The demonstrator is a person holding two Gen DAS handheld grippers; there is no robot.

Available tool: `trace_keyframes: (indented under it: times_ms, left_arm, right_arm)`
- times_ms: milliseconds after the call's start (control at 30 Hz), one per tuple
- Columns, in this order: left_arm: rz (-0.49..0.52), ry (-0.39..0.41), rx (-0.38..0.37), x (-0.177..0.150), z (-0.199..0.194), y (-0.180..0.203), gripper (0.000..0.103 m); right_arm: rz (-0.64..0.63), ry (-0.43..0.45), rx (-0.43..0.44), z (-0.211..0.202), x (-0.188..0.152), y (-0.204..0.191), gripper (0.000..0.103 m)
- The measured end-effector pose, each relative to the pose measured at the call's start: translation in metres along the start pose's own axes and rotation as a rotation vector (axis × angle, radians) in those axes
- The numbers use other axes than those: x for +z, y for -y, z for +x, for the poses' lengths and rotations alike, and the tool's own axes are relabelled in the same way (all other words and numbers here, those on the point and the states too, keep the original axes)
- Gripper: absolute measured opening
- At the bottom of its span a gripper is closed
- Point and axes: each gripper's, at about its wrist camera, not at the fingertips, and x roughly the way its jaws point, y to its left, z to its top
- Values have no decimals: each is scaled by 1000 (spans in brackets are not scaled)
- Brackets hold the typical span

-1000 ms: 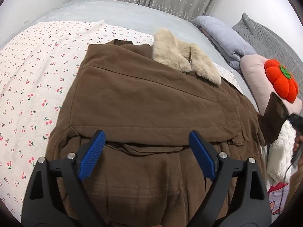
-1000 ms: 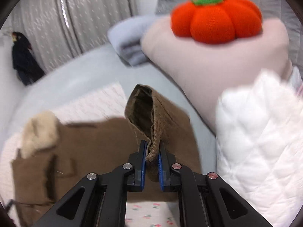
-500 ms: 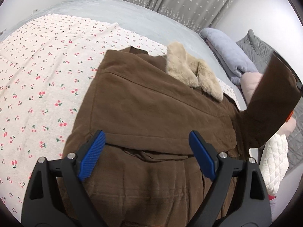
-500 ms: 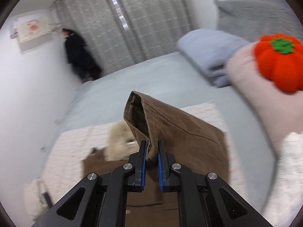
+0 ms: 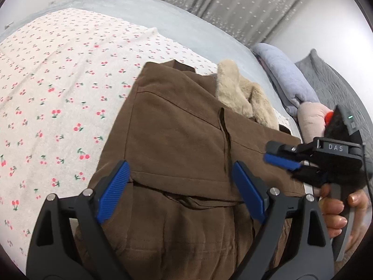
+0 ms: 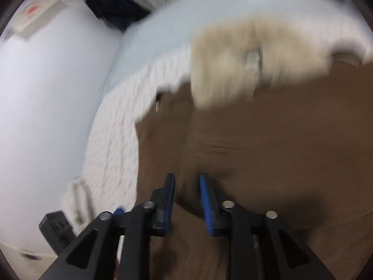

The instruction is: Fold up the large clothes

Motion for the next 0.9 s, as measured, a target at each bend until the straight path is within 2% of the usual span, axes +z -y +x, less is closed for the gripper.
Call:
trace_keyframes:
  times_ms: [67, 133, 267, 367, 467, 533, 600, 667, 700, 833, 867, 900]
  left_arm:
    - [25, 8, -33, -1, 1, 3, 90]
    - [33, -2, -94, 0, 6, 9, 90]
    - [86, -51, -182, 3, 25, 34, 83]
    - [162, -116, -180, 5, 55, 58, 75]
    - [135, -222, -150, 12, 99, 69, 59]
    - [112, -252, -141, 14, 118, 72, 51]
    - [106, -242, -124, 17, 127, 77, 33]
    - [111, -225, -118, 18, 129, 85, 19]
    - [126, -207, -127, 18, 126, 91, 8]
    - [183, -19, -143, 13, 84, 106, 8]
    - [196, 13, -108, 11, 77, 106, 8]
    - [218, 31, -42, 8, 76, 106, 9]
  right_arm:
    - [33, -18, 92, 0, -6, 14, 37]
    - [-12, 46, 99, -24, -8, 19, 48]
    - [-112, 191, -47, -79, -25, 29, 57]
    - [-146, 305, -200, -115, -43, 56, 62]
    - [-128, 352, -229, -140, -55, 88, 64]
    - [-117, 376, -242, -153, -62, 108, 66]
    - [-82, 420, -258, -173, -65, 134, 69]
    - [-32, 451, -258, -184, -62, 155, 70]
    - [7, 464, -247, -189, -60, 170, 70]
    - [62, 479, -240, -199, -55, 198, 70]
    - [60, 484, -248, -200, -52, 204, 71]
    - [56, 487, -256, -202, -51, 207, 71]
